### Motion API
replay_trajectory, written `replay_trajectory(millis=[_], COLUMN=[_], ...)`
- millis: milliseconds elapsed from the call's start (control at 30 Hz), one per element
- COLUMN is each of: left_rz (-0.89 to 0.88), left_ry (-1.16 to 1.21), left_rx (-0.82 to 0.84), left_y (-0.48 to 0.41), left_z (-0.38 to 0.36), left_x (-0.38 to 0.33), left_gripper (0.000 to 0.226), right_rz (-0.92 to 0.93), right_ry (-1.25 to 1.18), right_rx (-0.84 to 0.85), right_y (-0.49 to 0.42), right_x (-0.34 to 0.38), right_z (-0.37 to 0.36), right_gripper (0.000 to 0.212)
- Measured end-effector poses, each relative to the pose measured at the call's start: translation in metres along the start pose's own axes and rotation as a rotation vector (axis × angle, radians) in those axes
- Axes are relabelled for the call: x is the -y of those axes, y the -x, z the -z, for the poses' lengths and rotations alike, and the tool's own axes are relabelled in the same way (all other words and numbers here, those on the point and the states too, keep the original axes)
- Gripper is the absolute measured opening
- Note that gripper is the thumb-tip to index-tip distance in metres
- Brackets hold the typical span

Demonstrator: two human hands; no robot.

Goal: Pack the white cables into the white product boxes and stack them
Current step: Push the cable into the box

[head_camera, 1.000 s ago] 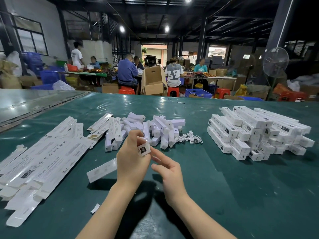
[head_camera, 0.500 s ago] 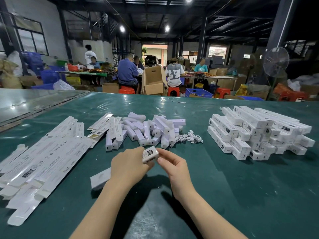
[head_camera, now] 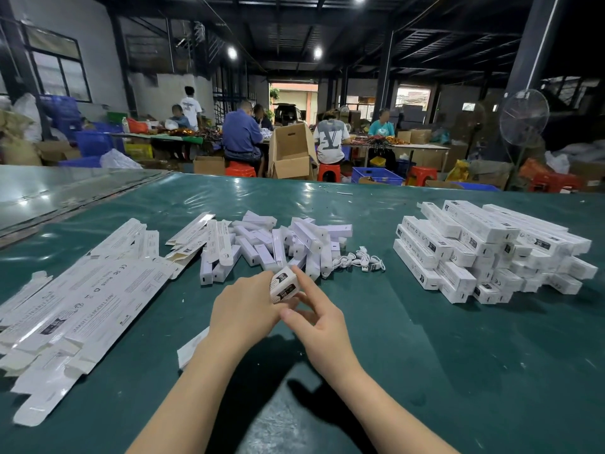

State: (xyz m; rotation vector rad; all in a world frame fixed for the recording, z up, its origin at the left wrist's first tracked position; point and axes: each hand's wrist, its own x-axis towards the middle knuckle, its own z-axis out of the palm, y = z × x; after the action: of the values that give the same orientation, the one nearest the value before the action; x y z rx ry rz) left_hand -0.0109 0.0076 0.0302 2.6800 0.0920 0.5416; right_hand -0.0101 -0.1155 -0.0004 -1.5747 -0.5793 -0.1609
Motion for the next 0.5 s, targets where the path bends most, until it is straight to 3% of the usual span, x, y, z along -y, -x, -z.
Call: replay_trajectory(millis=[200, 433, 500], left_rz=[-0.008, -0.079, -0.096], left_ry=[-0.091, -0.075, 0.015], left_rx=[0.034, 0.182, 0.205], left_y=[0.001, 0.006, 0.004], left_z=[-0.004, -0.01, -0.011], left_x=[-0.003, 0.003, 0.005], left_gripper=[0.023, 0.025, 0.033], right_rz=[0.063, 0.189, 0.155], right_ry=[0.156, 0.716, 0.721], right_rx=[-0.002, 0.203, 0.263], right_y=[-0.006, -0.016, -0.02], right_x=[0.001, -0.008, -0.006], right_z=[0.016, 0.033, 0.04], right_gripper=[0.049, 0.039, 0.029])
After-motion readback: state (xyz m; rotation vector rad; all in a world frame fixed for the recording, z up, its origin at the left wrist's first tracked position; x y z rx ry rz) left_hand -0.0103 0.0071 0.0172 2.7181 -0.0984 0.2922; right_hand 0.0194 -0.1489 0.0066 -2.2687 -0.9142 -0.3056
